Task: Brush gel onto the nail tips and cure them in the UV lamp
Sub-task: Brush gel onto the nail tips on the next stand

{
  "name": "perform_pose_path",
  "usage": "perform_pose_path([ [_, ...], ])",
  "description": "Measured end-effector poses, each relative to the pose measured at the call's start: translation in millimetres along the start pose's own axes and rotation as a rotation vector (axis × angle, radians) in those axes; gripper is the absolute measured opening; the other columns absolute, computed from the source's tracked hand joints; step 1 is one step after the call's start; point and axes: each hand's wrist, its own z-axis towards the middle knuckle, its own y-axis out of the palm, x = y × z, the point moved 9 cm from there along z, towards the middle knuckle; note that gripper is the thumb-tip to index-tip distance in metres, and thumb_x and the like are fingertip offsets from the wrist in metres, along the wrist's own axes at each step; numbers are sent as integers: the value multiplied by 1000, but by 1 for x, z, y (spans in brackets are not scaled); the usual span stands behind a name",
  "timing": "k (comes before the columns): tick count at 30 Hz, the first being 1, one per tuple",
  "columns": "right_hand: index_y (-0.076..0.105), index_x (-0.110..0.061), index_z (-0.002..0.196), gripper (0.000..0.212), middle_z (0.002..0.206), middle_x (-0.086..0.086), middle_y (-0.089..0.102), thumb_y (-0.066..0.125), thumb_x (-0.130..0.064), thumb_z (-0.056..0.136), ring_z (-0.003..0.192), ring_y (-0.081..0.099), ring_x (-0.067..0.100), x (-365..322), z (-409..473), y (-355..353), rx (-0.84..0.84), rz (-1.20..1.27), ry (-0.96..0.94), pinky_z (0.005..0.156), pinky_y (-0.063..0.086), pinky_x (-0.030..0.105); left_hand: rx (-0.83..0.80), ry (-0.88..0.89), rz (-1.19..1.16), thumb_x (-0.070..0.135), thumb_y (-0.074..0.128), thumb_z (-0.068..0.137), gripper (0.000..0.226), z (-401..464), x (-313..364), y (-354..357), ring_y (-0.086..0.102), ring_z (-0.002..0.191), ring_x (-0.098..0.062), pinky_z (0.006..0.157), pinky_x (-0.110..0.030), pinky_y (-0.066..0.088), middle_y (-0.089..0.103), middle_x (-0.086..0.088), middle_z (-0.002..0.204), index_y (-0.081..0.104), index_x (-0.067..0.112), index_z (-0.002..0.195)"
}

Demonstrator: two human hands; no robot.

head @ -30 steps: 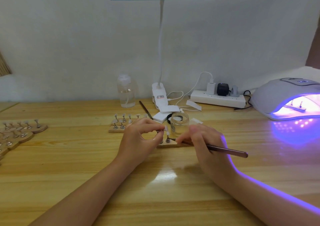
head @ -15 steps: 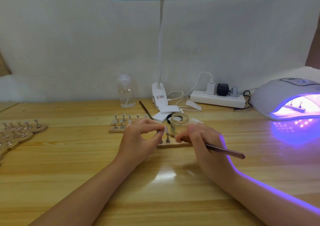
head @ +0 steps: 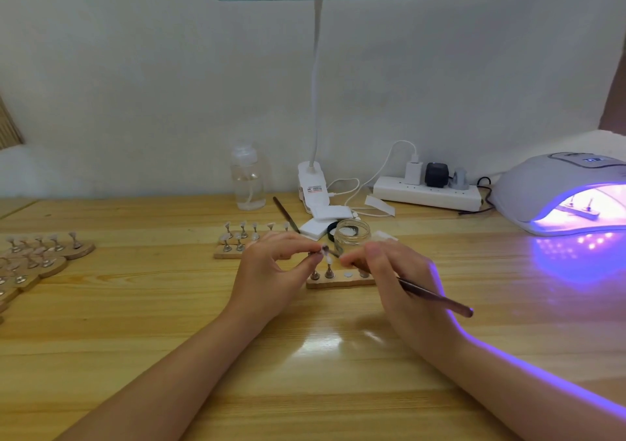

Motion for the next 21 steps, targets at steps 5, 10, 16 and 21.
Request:
perform_pose_path([
  [5,69,-26,79,38,76,-16,67,33,-37,88,77,63,6,-4,-1,-4,31,3,-43,75,50,34,7,5,1,11,77,69,24,0,-1,-2,61,85,-4,76,-20,45,63,26,75,70,31,80],
  [10,67,-31,74,37,73,-13,68,34,-40,88,76,63,1,-2,-1,0,-1,62,-14,76,47,19,7,-14,-13,10,77,68,29,0,-1,-2,61,83,-5,72,-18,46,63,25,73,68,37,76],
  [16,65,-37,83,33,80,-14,69,33,-42,88,77,62,2,0,0,1,-8,15,5,72,50,29,9,-21,-19,11,77,68,26,0,-1,-2,61,83,-7,71,-16,45,64,22,75,68,34,76],
  [21,65,-33,74,37,68,-10,68,32,-34,90,69,62,0,-7,-1,-4,33,79,-59,70,48,19,-2,-31,-38,14,76,68,22,0,-2,-2,61,83,-8,73,-21,47,66,21,76,70,33,78],
])
